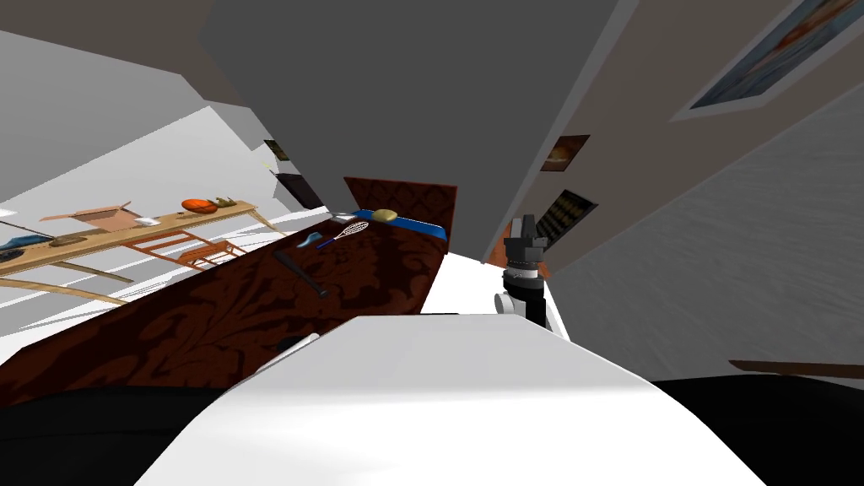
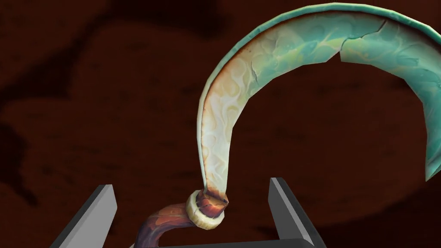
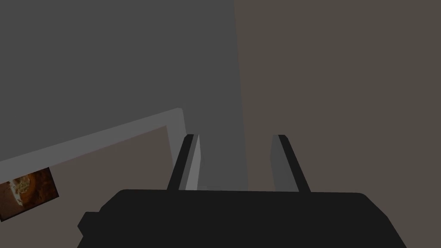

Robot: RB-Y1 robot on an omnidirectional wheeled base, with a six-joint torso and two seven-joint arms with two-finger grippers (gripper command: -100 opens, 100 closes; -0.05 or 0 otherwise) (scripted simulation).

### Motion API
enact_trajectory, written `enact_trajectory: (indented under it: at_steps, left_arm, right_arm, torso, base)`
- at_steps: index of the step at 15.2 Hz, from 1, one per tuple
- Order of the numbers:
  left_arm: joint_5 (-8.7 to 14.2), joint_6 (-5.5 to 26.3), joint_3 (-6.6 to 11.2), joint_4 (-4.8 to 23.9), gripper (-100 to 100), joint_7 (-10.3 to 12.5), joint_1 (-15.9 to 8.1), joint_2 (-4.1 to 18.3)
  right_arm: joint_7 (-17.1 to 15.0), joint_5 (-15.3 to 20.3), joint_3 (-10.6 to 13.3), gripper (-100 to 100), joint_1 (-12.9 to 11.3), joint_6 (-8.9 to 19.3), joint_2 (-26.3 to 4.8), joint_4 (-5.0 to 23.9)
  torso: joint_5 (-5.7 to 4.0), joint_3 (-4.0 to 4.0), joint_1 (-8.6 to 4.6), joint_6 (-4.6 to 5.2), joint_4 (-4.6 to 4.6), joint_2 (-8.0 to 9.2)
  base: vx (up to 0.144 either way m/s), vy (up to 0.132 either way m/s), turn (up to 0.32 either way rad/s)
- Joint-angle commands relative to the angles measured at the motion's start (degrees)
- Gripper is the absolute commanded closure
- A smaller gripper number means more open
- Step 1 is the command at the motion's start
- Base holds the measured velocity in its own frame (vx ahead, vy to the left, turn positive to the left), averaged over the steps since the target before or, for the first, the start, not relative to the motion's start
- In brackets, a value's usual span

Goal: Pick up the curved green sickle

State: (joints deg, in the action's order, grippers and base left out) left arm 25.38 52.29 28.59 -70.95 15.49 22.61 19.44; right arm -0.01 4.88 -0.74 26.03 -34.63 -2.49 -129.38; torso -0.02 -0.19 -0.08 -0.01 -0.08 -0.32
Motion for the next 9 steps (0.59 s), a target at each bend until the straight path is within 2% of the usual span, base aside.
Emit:
enact_trajectory:
  at_steps: [1, 3, 4, 5, 9]
  left_arm:
    - [0.6, 2.2, 0.6, 1.8, -100, 0.2, -0.5, 0.3]
    - [1.1, 3.6, 1.04, 2.8, -100, 0.3, -0.6, 0.4]
    - [0.8, 2.6, 0.75, 2.3, -100, 0.3, -0.7, 0.3]
    - [0.4, 1.2, 0.35, 4.3, -100, 0.1, -1.4, -0.2]
    - [-0.3, -1.5, -0.4, 6.9, -100, -0.2, -2.5, -1.1]
  right_arm:
    - [0.0, 0.0, 0.0, 0, 0.0, 0.0, 0.0, 0.0]
    - [0.0, 0.0, 0.0, 0, 0.0, 0.0, 0.0, 0.0]
    - [0.0, 0.0, 0.0, 0, 0.0, 0.0, 0.0, 0.0]
    - [0.0, 0.0, 0.0, 0, 0.0, 0.0, 0.0, 0.0]
    - [0.0, 0.0, 0.0, 0, 0.0, 0.0, 0.0, 0.0]
  torso:
    - [0.0, 0.0, 0.0, 0.0, 0.0, 0.0]
    - [0.0, 0.01, 0.01, 0.0, 0.0, 0.01]
    - [0.01, 0.01, 0.02, 0.01, 0.01, 0.03]
    - [0.0, 0.05, 0.03, 0.0, 0.02, 0.09]
    - [0.07, 0.17, 0.3, 0.0, 0.06, 0.3]
  base:
    - [0.076, -0.011, -0.002]
    - [0.066, -0.015, -0.003]
    - [0.04, -0.008, 0.0]
    - [0.016, 0.015, 0.025]
    - [0.0, 0.052, 0.029]
